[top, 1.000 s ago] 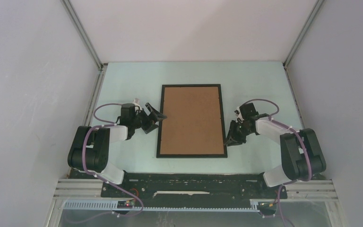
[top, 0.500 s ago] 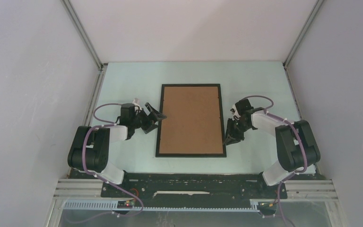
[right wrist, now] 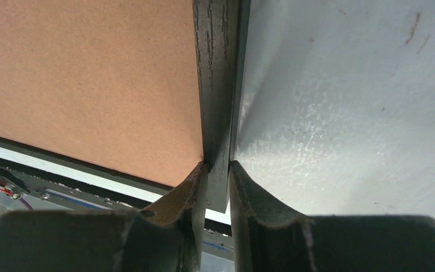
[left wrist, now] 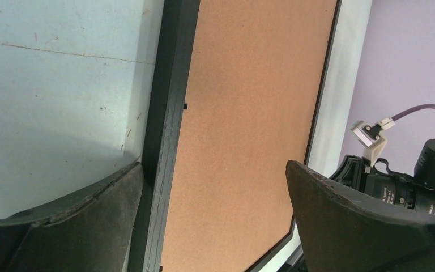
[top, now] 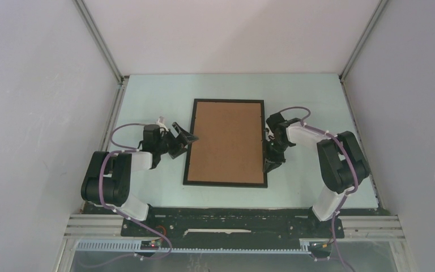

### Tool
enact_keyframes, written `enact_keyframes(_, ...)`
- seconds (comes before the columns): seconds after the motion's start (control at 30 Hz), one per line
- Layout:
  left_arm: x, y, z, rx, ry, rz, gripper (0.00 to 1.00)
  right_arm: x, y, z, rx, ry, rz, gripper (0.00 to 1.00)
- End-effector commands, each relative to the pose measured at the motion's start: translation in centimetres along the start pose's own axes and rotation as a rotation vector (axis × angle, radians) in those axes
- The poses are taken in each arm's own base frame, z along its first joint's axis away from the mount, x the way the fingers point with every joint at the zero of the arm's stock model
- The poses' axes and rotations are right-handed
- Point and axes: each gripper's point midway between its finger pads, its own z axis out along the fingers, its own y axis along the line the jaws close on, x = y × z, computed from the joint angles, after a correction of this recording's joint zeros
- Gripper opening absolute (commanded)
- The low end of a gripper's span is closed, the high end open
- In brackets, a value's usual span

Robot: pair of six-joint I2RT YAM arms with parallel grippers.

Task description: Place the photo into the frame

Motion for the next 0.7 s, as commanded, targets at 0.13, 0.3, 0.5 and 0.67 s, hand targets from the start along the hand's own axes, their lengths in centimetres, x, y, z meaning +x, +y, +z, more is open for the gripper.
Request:
enact_keyframes(0.13,2.8,0.3,-0.1,0.035,0.097,-0.055,0.98,-3.6,2.2,3.4,0.068,-0.063,-0.063,0.30)
enact_keyframes(0.3,2.8,0.2,-0.2,0.041,0.094,-0.051,0.98,-4.2,2.0,3.8,0.145,-0.027,-0.061,0.30)
enact_keyframes(0.5,2.9,0.1,-0.2,0.052,0.097,-0.056,0.98,-4.1,1.6,5.1,0.300,0.011,-0.026,0.30)
enact_keyframes(0.67,3.5,-0.5,0.2,0.107,0.113,-0.091,0.98,-3.9,2.3,6.8,0.441,-0.011,0.023,0.30)
